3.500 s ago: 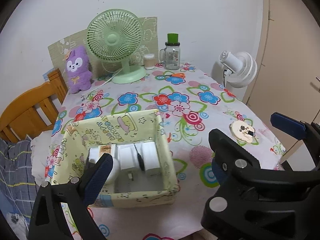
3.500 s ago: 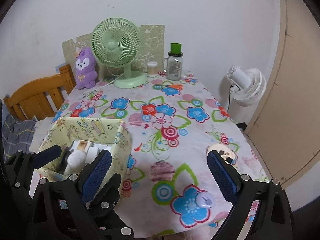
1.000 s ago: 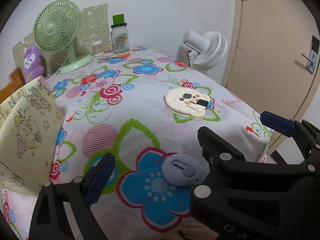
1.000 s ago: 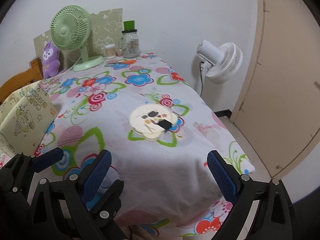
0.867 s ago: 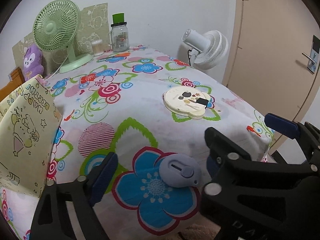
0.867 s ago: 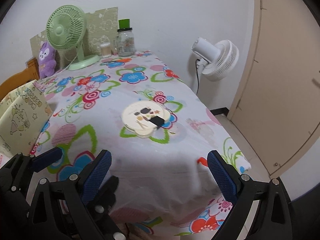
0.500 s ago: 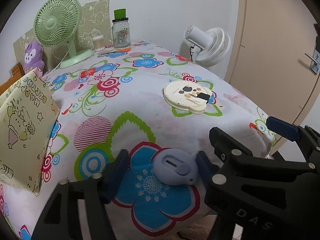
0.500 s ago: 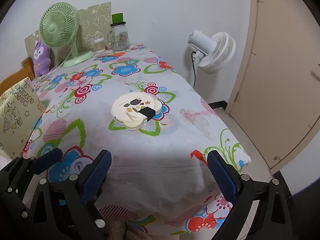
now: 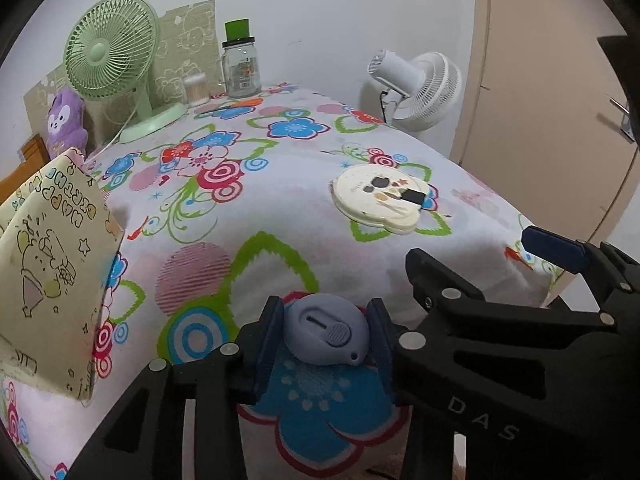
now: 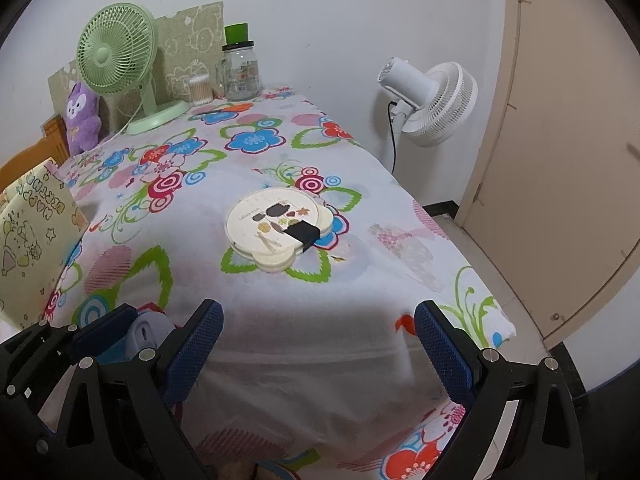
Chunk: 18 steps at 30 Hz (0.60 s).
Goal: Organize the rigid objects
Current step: 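Grasp the cream round coaster by its rim with the right tool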
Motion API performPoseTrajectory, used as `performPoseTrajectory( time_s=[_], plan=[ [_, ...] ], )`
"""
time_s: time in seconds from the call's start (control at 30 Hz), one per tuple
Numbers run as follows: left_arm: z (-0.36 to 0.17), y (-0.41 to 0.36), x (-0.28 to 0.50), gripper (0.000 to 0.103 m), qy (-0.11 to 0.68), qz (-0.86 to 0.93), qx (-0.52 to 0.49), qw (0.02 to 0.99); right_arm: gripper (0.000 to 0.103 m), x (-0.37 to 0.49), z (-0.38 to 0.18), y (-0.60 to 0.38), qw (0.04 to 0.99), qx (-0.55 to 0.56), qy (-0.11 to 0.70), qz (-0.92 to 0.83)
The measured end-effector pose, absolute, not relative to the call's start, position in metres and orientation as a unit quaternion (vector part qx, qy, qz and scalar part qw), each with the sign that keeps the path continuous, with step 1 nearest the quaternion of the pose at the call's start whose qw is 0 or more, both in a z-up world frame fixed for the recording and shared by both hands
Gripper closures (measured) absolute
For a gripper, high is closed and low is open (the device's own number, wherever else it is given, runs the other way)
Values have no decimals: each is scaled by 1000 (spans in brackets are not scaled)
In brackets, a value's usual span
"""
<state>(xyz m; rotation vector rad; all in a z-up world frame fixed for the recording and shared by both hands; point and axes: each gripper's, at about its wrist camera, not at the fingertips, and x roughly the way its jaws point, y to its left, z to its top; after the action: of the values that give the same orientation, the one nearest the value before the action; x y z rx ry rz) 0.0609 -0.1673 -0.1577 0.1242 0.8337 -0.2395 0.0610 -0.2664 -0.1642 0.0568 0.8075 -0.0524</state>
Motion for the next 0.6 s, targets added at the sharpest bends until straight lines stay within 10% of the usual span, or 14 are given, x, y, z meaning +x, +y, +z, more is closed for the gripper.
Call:
performPoseTrajectory(
  time_s=[0.6],
  plan=[
    [-159,-162,110,59,409,-101,50,906,5,114,-167,-265,916,28,399,-18]
  ],
)
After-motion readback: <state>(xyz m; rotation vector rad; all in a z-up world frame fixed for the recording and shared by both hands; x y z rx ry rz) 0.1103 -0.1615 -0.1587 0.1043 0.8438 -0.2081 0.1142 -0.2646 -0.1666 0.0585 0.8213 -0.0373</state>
